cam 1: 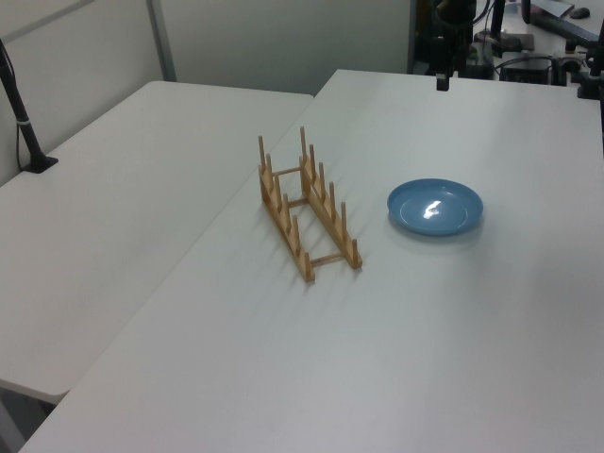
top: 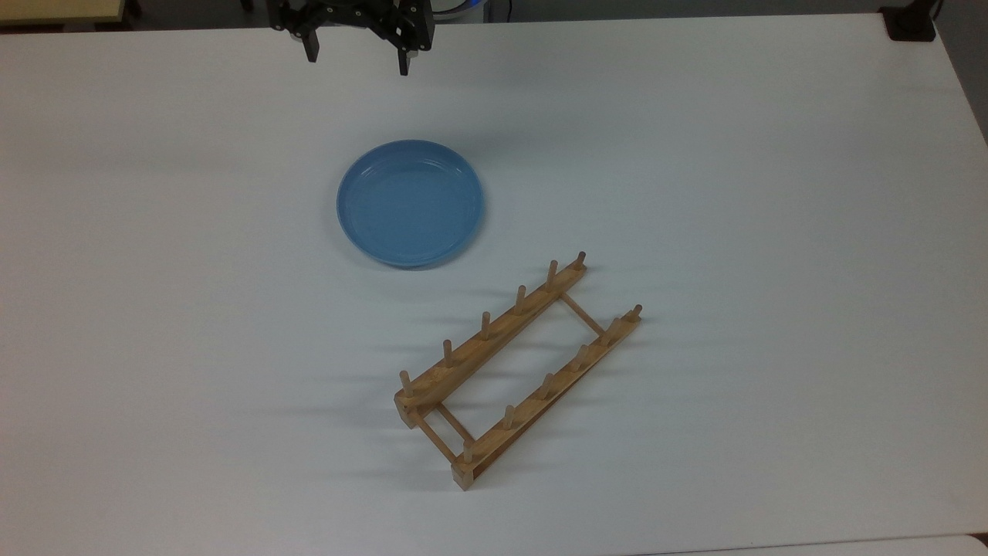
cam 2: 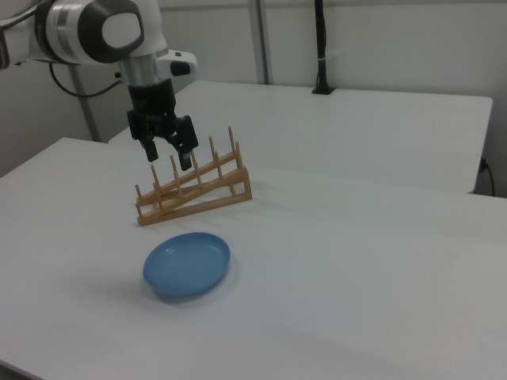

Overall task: Place plate in plate rack
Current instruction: 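Move the open gripper over the light blue plate's rim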

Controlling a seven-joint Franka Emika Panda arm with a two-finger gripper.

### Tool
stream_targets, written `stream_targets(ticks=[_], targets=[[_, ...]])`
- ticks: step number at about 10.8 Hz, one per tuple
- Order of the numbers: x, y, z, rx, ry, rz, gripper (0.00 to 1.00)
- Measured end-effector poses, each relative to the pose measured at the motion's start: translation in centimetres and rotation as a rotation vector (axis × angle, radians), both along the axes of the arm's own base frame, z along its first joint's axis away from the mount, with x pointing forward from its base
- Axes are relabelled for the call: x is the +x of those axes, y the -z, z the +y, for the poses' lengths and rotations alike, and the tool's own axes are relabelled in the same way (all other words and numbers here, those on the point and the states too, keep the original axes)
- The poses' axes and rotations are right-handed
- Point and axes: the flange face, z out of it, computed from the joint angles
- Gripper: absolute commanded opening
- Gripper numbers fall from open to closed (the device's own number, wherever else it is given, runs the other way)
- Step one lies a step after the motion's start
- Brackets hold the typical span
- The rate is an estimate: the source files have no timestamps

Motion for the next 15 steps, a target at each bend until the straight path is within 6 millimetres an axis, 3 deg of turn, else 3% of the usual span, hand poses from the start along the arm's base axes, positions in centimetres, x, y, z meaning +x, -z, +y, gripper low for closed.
stream_targets(ticks=[7, 15], targets=[[1.0, 2.4, 0.4, -0.001, -0.005, 0.041, 1.0], [1.1, 2.2, 0.3, 0.004, -0.003, 0.035, 1.0]])
